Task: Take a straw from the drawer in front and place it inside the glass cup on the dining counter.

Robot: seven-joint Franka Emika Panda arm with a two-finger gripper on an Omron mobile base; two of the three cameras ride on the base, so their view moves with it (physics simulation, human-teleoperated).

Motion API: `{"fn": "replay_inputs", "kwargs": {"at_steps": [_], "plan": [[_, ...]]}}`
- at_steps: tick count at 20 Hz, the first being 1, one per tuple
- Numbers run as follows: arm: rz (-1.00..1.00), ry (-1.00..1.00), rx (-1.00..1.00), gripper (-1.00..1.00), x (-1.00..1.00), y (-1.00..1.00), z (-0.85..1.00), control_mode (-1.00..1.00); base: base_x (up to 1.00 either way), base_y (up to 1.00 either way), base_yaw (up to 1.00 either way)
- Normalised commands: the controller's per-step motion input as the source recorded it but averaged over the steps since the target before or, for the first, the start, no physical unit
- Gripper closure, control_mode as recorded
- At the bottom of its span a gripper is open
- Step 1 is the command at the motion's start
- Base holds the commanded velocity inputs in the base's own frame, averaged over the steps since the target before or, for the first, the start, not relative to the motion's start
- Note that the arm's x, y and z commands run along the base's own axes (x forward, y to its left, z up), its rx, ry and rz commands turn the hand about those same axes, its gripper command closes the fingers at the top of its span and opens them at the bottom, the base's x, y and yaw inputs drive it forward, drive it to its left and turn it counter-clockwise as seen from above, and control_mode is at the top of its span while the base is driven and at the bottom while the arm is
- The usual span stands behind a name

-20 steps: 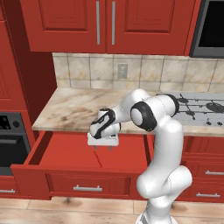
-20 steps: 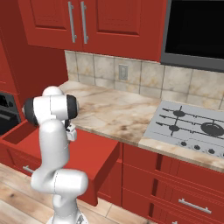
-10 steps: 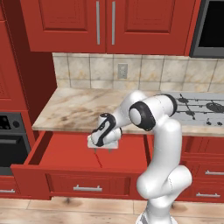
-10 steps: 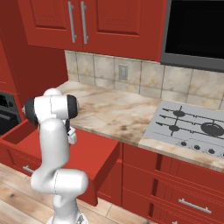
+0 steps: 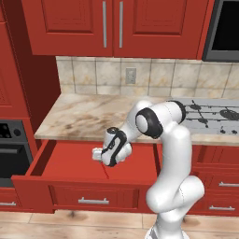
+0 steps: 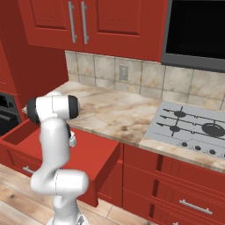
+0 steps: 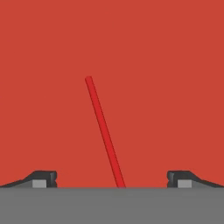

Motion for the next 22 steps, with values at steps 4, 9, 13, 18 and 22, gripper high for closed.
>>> {"fn": "replay_inputs", "kwargs": {"at_steps": [4,9,13,18,22], "plan": [[0.00,-0.04,0.00,-1.00,0.31,0.09,0.00,-1.00,0.00,0.00,0.00],[0.00,0.00,0.00,-1.00,0.29,0.14,-0.08,-1.00,0.00,0.00,0.00],[0.00,0.00,0.00,-1.00,0.29,0.05,-0.18,-1.00,0.00,0.00,0.00],[0.00,0.00,0.00,-1.00,0.29,0.00,-0.22,-1.00,0.00,0.00,0.00],[0.00,0.00,0.00,-1.00,0.21,0.00,-0.27,-1.00,0.00,0.00,0.00]]}}
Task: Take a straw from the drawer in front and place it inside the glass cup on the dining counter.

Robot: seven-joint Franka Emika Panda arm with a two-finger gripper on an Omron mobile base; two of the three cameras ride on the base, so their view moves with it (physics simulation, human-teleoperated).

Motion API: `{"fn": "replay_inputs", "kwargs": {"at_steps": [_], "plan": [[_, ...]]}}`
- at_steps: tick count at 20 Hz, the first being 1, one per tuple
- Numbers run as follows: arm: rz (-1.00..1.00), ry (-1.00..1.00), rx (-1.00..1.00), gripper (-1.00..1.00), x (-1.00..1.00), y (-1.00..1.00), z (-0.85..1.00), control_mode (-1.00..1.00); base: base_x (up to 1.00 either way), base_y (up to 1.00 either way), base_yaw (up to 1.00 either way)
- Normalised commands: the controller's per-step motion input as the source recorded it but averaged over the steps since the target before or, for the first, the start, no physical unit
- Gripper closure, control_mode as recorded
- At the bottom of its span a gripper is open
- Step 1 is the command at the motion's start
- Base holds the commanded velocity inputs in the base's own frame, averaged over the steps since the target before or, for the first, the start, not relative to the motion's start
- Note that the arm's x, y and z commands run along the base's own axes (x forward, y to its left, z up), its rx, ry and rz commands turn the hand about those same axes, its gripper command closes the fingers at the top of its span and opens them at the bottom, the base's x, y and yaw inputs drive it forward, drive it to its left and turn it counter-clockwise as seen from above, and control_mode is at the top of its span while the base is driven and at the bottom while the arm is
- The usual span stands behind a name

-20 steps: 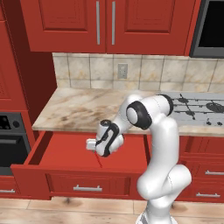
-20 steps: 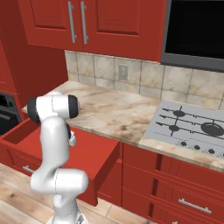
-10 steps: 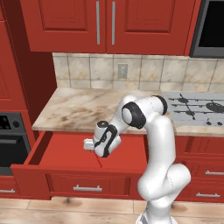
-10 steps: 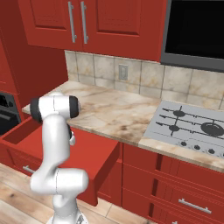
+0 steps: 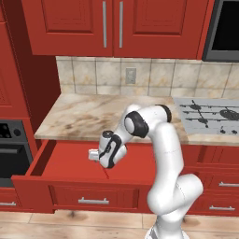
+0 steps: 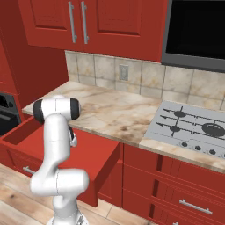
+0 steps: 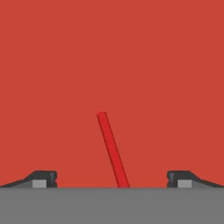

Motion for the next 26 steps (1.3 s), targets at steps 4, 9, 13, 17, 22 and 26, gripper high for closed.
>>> {"fn": "replay_inputs", "kwargs": {"at_steps": [4,9,13,17,22,26], "plan": [[0.00,0.00,0.00,-1.00,0.16,0.00,-0.29,-1.00,0.00,0.00,0.00],[0.00,0.00,0.00,-1.00,0.11,0.00,-0.26,-1.00,0.00,0.00,0.00],[0.00,0.00,0.00,-1.00,0.03,0.00,-0.30,-1.00,0.00,0.00,0.00],[0.00,0.00,0.00,-1.00,0.00,0.00,-0.31,-1.00,0.00,0.00,0.00],[0.00,0.00,0.00,-1.00,0.00,0.00,-0.33,-1.00,0.00,0.00,0.00],[0.00,0.03,0.00,1.00,0.00,0.00,-0.37,-1.00,0.00,0.00,0.00]]}}
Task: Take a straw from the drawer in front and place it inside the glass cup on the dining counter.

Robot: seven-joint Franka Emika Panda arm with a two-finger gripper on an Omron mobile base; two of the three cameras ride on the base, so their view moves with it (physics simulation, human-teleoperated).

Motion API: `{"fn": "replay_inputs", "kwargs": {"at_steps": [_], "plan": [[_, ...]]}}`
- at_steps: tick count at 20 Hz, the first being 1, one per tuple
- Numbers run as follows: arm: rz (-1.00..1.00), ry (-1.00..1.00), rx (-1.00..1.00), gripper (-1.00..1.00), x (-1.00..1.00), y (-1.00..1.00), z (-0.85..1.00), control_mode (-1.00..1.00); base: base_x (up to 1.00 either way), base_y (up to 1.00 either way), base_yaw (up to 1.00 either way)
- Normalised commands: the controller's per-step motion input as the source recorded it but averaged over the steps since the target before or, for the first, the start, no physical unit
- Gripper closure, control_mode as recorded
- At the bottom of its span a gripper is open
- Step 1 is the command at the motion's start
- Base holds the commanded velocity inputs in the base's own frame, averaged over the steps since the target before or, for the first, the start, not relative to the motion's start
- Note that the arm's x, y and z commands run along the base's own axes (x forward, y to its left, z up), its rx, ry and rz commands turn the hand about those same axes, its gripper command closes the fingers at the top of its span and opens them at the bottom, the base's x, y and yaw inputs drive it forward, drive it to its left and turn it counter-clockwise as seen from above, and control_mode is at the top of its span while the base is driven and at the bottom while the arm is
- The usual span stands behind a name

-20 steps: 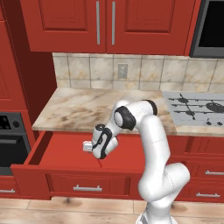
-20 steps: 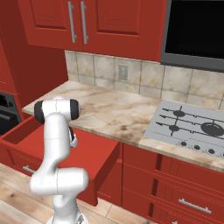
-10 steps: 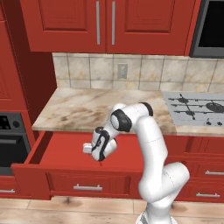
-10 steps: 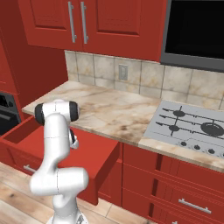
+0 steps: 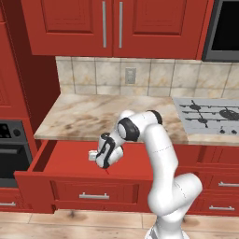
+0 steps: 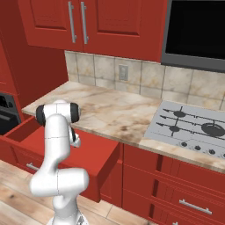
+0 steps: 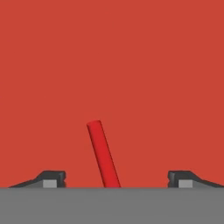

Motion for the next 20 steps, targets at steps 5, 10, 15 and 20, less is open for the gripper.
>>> {"fn": "replay_inputs", "kwargs": {"at_steps": [5,10,15,20], "plan": [[0.00,0.02,0.00,1.00,-0.28,0.00,-0.25,-1.00,0.00,0.00,0.00],[0.00,0.00,0.00,1.00,-0.37,-0.06,-0.11,-1.00,0.00,0.00,0.00],[0.00,0.03,0.00,1.00,-0.05,-0.01,0.00,-1.00,0.00,0.00,0.00],[0.00,0.00,0.03,1.00,-0.14,0.00,0.24,-1.00,0.00,0.00,0.00]]}}
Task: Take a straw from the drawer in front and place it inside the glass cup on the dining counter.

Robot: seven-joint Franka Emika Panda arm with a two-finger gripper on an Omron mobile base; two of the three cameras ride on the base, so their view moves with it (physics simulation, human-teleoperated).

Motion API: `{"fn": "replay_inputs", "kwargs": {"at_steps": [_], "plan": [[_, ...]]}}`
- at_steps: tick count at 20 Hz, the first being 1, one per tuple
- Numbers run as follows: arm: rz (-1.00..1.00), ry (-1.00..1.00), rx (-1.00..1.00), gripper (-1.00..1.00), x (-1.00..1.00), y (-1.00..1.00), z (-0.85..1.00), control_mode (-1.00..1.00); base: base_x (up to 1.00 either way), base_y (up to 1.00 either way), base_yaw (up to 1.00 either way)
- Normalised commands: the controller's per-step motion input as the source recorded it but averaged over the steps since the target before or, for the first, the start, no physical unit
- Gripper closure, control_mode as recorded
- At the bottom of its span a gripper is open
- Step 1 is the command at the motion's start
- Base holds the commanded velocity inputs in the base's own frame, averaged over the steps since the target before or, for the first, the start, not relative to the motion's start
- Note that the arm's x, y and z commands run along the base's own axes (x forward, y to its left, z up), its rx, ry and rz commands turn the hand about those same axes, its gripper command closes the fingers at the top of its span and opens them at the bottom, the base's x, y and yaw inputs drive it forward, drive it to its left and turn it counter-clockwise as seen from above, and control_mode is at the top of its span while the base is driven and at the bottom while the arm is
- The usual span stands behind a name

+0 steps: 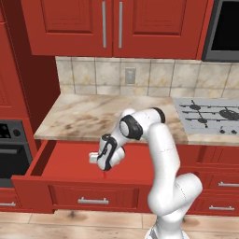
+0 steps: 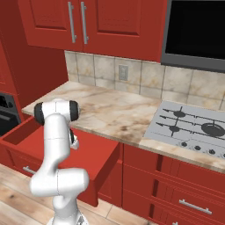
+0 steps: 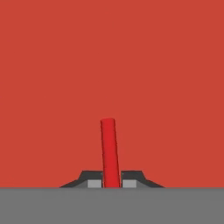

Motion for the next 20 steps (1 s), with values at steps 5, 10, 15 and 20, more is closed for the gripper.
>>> {"fn": "replay_inputs", "kwargs": {"at_steps": [5,10,15,20], "plan": [[0.00,-0.03,0.04,1.00,-0.20,0.00,0.65,-1.00,0.00,0.00,0.00],[0.00,0.00,0.02,1.00,-0.17,0.00,0.57,-1.00,0.00,0.00,0.00],[0.00,0.00,0.01,1.00,-0.21,0.00,0.53,-1.00,0.00,0.00,0.00],[0.00,0.00,0.00,1.00,-0.02,0.01,0.54,-1.00,0.00,0.00,0.00]]}}
